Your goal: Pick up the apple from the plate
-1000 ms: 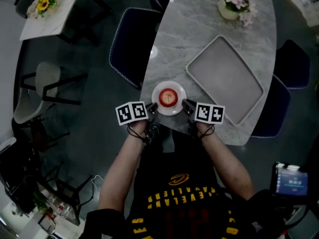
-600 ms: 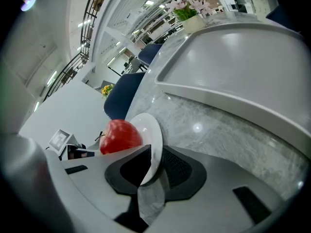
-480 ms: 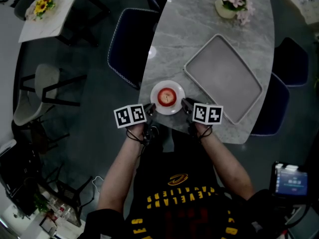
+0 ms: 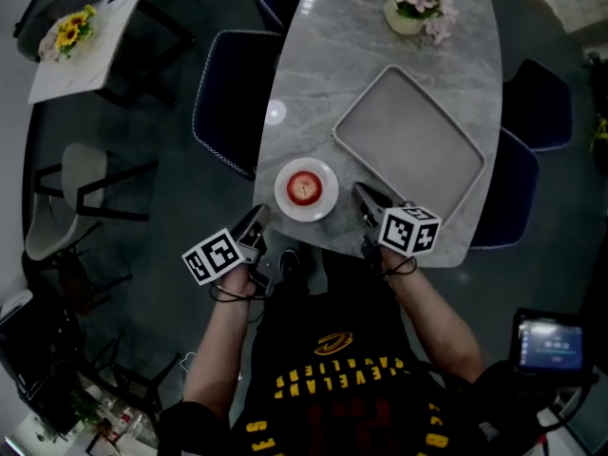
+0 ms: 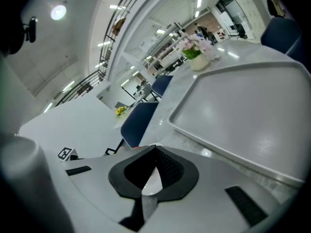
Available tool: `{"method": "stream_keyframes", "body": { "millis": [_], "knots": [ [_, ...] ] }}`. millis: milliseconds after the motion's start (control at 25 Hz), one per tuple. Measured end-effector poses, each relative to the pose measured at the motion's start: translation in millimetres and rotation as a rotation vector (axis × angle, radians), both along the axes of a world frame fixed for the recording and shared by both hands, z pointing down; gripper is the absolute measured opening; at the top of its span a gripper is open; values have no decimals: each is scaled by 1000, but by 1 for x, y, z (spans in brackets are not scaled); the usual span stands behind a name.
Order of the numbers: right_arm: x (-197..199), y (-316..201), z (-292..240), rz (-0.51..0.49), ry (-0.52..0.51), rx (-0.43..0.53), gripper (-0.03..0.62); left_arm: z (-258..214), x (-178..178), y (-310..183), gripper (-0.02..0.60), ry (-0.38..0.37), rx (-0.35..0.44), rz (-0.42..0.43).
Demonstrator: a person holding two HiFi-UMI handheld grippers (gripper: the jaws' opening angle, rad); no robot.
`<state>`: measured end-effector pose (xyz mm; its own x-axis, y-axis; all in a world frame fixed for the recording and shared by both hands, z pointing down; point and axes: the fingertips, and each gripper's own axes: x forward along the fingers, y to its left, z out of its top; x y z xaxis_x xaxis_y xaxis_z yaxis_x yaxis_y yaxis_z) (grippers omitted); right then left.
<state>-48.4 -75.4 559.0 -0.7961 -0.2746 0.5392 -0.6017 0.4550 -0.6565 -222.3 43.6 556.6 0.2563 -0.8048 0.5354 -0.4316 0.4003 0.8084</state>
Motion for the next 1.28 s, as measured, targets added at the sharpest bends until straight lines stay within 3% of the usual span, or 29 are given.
{"method": "stream_keyframes", "body": {
  "millis": [80,240,320,520,640,760,1000,1280],
  "knots": [
    [-5,4,-26,-26,-33,82,6,-25,1,-7,78,-71,70,40],
    [-17,19,-78,-90,-77,244,6,-74,14,-16,78,-299,168,168],
    [-19,28,-102,-101,-72,322,6,-97,29,-22,78,-360,236,238],
    [-18,53,-146,-74,-44,437,6,-149,74,-16,78,-385,386,357],
    [-13,51,-162,-38,-64,466,6,-169,104,-19,78,-360,432,417],
    [-9,49,-173,-7,-80,490,6,-180,124,-22,78,-399,474,473],
    [-17,59,-206,-11,-101,571,6,-204,128,-25,78,-502,544,523],
    [-13,130,-267,0,-96,690,6,-259,138,43,78,-547,644,536]
  ]
}}
